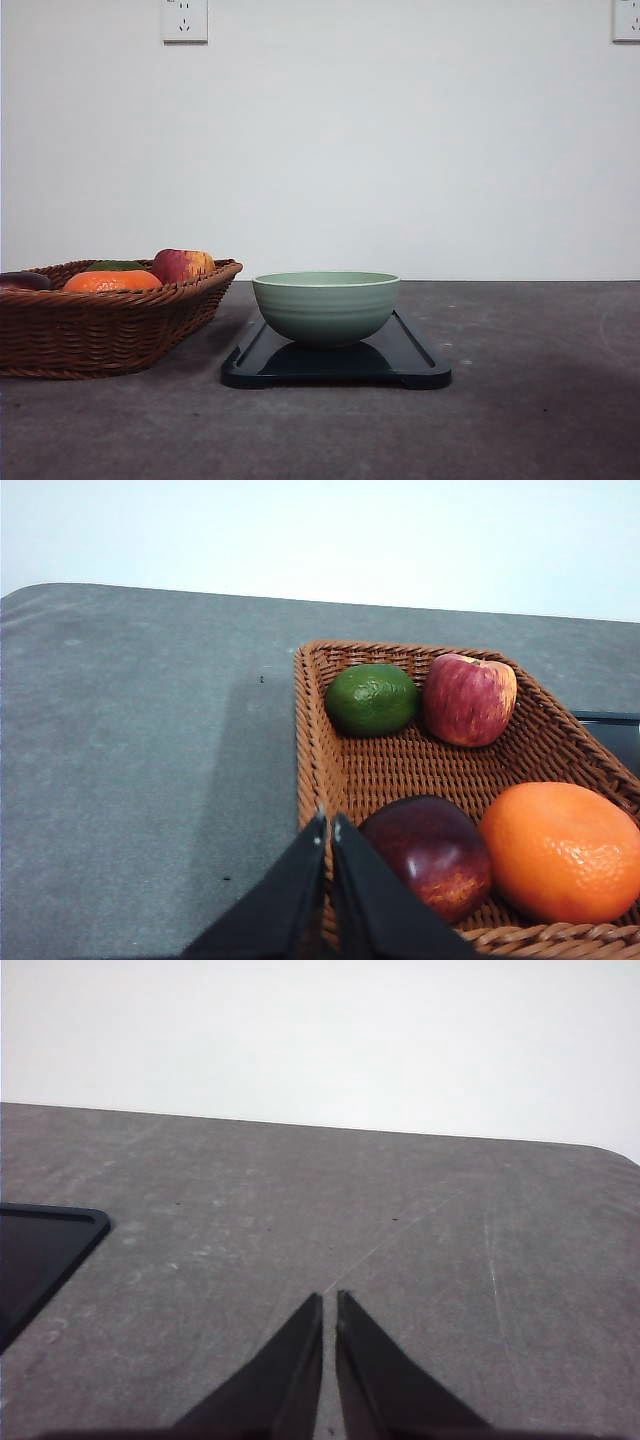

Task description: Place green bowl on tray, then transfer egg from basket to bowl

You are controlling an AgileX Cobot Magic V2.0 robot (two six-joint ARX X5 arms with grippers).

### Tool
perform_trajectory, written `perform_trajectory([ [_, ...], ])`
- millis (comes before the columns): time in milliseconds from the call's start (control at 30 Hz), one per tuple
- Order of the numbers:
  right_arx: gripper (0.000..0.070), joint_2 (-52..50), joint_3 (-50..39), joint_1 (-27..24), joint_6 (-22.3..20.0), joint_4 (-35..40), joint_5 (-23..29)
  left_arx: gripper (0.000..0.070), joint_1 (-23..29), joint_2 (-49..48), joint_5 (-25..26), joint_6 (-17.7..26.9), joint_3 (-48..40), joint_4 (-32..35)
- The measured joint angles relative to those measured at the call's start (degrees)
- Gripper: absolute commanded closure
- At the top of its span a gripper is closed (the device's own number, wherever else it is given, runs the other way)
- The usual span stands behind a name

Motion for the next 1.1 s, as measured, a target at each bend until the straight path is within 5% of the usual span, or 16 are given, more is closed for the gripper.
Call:
perform_trajectory([
  [1100,0.0684,0.00,0.00,0.00,0.01,0.00,0.00,0.0700,0.00,0.00,0.00,0.00,0.00,-0.01],
])
